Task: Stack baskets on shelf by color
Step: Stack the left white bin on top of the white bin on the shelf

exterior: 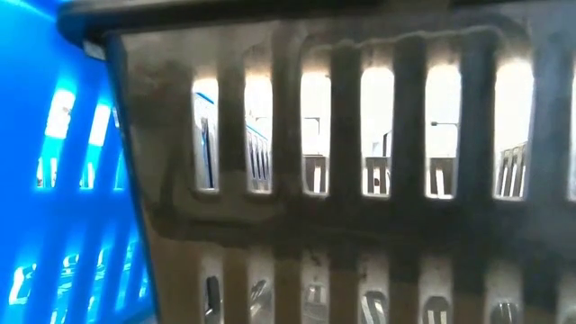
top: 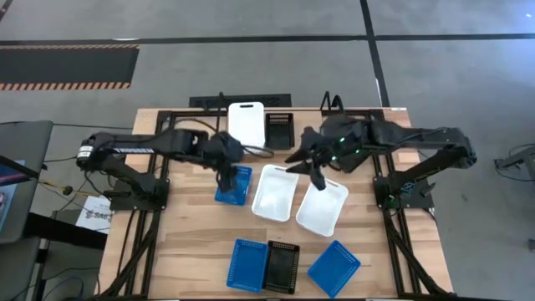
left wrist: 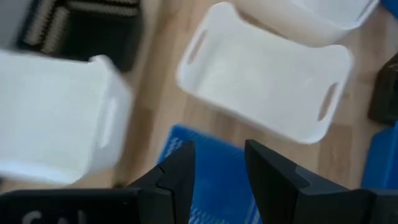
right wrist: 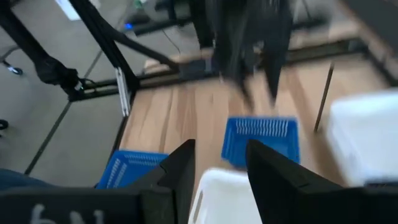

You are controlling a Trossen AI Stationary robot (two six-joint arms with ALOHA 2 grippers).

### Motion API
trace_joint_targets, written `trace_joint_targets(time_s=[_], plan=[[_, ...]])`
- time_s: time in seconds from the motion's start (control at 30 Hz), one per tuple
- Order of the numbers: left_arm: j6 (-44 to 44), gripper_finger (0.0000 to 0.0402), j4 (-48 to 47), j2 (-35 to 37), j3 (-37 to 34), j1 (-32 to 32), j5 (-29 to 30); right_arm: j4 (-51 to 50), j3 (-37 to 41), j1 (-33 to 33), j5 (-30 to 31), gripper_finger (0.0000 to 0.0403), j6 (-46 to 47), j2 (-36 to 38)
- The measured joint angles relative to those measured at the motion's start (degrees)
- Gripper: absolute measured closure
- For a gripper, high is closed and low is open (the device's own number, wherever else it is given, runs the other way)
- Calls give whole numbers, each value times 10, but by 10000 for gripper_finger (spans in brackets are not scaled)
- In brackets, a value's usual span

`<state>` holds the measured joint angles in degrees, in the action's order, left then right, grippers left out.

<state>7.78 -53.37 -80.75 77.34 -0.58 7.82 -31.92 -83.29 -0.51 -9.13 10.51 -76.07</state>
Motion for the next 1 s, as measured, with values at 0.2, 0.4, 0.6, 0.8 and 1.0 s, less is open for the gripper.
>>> trace_joint_targets(time_s=[0.2, 0.4, 0.6, 0.8, 1.0], plan=[[-11, 274, 134, 0, -78, 21, -4, -18, -78, 0, 0, 245, -71, 0], [-35, 274, 214, 0, -135, 32, -57, -19, -132, 0, 2, 243, -131, 0], [-44, 274, 238, 0, -167, 46, -37, -20, -156, 0, 17, 248, -155, 0], [51, 274, 302, 0, -178, 33, -9, -21, -158, -9, 18, 249, -155, 0], [238, 274, 303, 0, -178, 28, 48, -20, -158, -19, 19, 250, -146, -2]])
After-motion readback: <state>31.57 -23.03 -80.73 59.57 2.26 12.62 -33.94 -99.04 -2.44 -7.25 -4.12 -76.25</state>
